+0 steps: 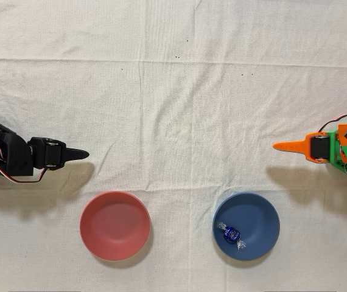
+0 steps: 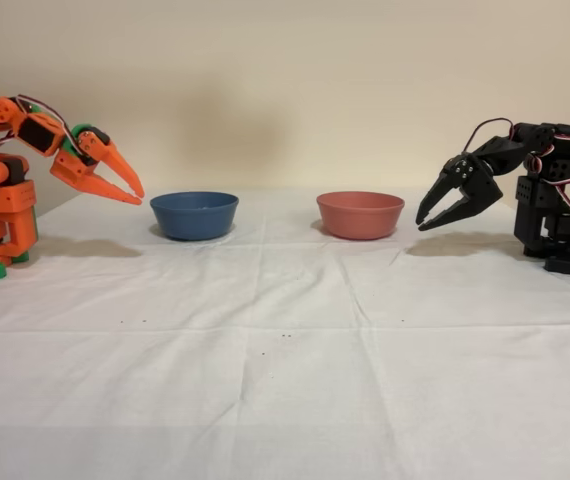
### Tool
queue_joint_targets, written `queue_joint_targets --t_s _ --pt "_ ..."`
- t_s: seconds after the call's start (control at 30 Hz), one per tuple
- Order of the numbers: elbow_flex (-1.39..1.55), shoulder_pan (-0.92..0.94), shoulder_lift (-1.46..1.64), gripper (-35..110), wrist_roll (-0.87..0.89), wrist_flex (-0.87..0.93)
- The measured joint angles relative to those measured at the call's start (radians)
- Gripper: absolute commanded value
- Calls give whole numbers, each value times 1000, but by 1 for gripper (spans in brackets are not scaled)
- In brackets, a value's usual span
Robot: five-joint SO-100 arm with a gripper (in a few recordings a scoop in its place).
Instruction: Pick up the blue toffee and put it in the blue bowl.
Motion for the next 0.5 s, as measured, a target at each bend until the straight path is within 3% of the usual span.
queue_joint_targets --t_s 0.5 --pt "94 -15 114 0 -17 104"
